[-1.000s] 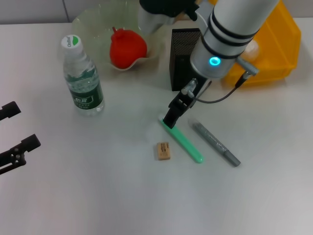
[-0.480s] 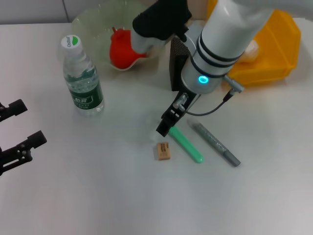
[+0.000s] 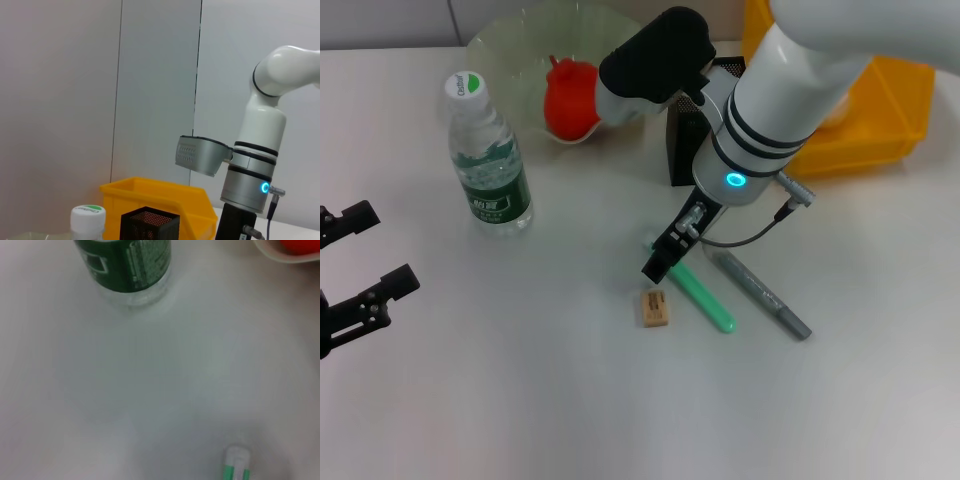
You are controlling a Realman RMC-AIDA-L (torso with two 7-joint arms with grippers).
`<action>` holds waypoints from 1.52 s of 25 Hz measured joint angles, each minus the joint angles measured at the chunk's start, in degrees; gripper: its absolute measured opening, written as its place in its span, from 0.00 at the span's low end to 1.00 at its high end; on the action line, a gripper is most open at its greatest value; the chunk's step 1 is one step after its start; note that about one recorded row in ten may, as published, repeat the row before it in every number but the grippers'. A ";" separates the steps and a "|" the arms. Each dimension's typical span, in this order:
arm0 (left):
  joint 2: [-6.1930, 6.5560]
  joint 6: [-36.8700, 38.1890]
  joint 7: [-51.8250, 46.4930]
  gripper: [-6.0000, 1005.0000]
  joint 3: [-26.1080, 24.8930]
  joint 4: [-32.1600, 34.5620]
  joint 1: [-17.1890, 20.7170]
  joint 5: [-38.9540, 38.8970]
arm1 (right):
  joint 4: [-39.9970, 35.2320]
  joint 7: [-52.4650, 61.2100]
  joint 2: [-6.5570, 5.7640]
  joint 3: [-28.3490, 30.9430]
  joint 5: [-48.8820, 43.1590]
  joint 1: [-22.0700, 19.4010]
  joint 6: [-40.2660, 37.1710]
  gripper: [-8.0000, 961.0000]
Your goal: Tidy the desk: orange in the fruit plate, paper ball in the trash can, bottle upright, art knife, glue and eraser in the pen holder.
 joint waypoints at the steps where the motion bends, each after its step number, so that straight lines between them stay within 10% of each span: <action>1: 0.00 0.00 0.04 0.80 0.01 -0.25 -0.05 0.00 | 0.12 0.01 0.00 -0.83 0.02 -0.07 0.71 0.79; 11: -0.12 -0.09 0.08 0.80 0.01 -0.32 -0.23 -0.01 | -0.02 0.91 0.06 -5.13 0.69 0.34 0.71 0.76; 14: -0.13 -0.09 0.08 0.80 0.01 -0.32 -0.23 -0.01 | -1.17 0.88 0.08 -5.83 0.70 -0.16 0.48 0.55; 28: -0.14 -0.08 0.07 0.80 0.01 -0.32 -0.13 -0.01 | -1.31 0.07 0.09 -5.13 1.45 -0.86 -0.67 0.22; 38: -0.06 0.23 0.07 0.80 -0.55 -0.32 0.48 -0.01 | -32.79 -0.63 -0.58 10.98 -12.77 -15.44 -11.26 0.19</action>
